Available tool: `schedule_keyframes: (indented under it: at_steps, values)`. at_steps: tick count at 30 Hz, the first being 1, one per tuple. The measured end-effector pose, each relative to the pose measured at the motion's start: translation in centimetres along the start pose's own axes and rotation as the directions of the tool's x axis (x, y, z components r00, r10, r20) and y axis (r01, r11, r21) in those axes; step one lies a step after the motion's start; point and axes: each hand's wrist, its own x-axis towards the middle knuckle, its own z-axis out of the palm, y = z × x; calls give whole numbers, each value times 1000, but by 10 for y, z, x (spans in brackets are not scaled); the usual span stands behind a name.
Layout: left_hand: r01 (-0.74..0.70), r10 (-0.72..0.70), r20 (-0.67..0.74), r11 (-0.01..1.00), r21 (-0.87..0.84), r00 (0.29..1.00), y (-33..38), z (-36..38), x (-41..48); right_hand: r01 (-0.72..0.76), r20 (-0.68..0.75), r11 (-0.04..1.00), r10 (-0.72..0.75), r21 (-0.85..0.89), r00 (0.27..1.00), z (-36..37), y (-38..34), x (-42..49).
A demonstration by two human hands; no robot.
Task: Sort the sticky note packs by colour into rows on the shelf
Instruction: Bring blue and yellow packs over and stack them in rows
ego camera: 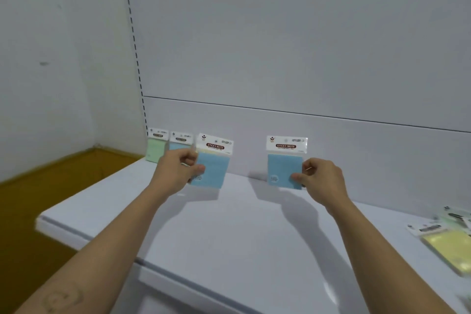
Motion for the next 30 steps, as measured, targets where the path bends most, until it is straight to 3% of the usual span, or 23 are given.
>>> schedule_keyframes:
  at_steps: [11, 20, 30]
  values:
    - [60, -59, -57, 998, 8, 997, -73, -67, 56, 19, 63, 1000, -19, -9, 998, 94, -59, 6]
    - [100, -99, 26, 995, -30, 995, -130, -92, 115, -22, 32, 1000, 22, 10, 999, 186, -113, 11]
    - [26, -16, 168, 998, -55, 986, -163, -77, 165, -123, -64, 989, 128, 79, 990, 255, -134, 18]
